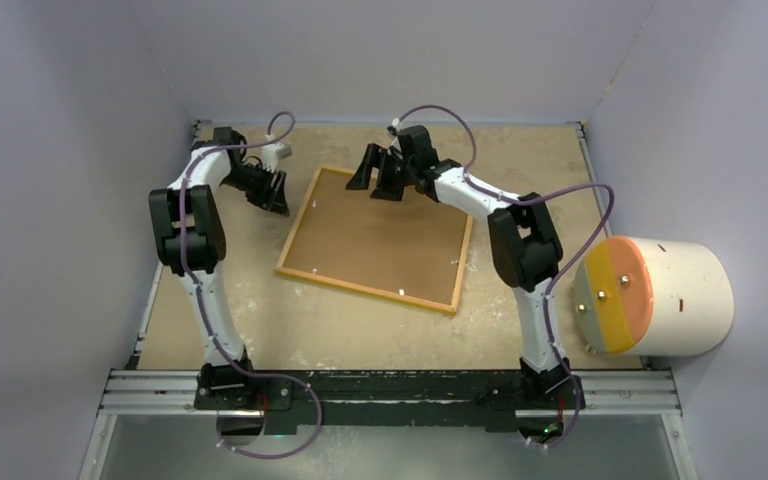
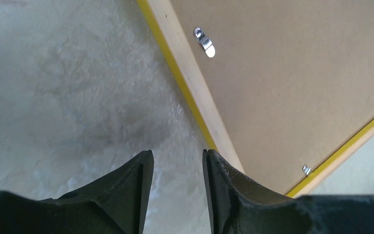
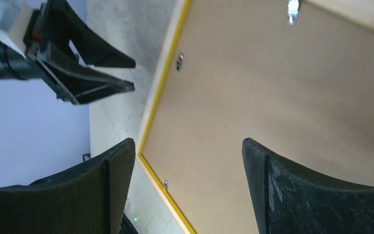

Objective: Put the photo into the frame
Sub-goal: Adjust the photo frame at the center of the board.

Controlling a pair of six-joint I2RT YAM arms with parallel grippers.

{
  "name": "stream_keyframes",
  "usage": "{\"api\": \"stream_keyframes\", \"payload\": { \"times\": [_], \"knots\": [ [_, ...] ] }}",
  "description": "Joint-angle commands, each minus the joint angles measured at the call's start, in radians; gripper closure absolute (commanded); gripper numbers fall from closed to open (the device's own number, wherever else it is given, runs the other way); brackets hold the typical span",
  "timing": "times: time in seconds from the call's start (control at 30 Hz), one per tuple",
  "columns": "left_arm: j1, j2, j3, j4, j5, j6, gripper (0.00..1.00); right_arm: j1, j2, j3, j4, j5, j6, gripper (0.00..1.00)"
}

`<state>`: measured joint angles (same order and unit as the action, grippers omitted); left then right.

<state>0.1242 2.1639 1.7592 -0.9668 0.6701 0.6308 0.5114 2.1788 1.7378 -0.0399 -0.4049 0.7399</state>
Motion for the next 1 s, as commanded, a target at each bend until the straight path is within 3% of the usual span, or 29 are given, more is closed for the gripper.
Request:
{"api": "stream_keyframes", "payload": {
  "times": [0.0, 0.17, 0.5, 0.7, 0.97],
  "knots": [
    [-0.020, 0.020, 0.011, 0.134, 0.097, -0.143, 0.55, -0.001, -0.098, -0.082, 0.071, 0.000, 0.015, 0.18],
    [-0.020, 0.082, 0.045, 0.160, 0.132, -0.178, 0.61, -0.001, -0.117, -0.142, 0.097, -0.017, 0.016, 0.20],
    [-0.048, 0.165, 0.078, 0.161, 0.168, -0.201, 0.62, -0.001, -0.107, -0.205, 0.144, -0.057, 0.026, 0.22],
    [-0.083, 0.201, 0.075, 0.053, 0.158, -0.129, 0.81, -0.001, -0.082, -0.208, 0.174, -0.067, 0.057, 0.22],
    [-0.161, 0.063, -0.202, 0.151, 0.178, -0.130, 0.85, 0.005, -0.067, -0.267, 0.217, -0.079, 0.090, 0.23]
  ]
}}
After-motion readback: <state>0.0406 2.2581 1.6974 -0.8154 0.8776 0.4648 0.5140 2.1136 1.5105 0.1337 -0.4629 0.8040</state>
